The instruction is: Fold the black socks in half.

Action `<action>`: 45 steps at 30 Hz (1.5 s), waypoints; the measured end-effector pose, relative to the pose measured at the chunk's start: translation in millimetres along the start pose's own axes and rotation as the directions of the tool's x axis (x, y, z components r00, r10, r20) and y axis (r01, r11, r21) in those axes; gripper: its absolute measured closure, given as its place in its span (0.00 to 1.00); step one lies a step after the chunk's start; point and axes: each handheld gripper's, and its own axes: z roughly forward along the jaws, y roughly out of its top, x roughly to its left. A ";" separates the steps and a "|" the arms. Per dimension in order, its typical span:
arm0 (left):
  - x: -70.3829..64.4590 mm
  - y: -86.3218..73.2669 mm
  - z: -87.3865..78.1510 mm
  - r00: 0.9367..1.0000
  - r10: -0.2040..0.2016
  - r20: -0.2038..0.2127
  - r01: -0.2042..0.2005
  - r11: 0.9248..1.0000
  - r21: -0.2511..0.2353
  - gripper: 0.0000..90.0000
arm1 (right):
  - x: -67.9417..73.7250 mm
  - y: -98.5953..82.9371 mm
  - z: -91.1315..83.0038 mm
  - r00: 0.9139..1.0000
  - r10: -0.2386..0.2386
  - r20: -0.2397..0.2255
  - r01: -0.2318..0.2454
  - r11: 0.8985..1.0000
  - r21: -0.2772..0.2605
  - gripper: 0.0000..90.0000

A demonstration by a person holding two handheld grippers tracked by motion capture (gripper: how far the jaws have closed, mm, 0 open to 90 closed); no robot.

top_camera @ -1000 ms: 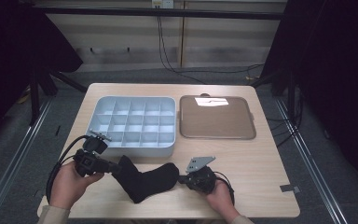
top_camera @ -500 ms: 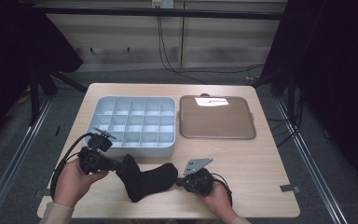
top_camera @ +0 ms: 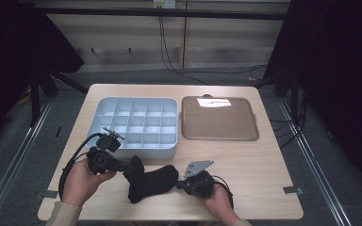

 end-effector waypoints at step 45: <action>-1.1 11.4 18.1 1.000 0.005 0.001 -0.005 0.999 0.034 0.90 | -11.8 -0.9 -7.5 0.999 0.033 0.039 -0.033 0.999 -0.015 1.00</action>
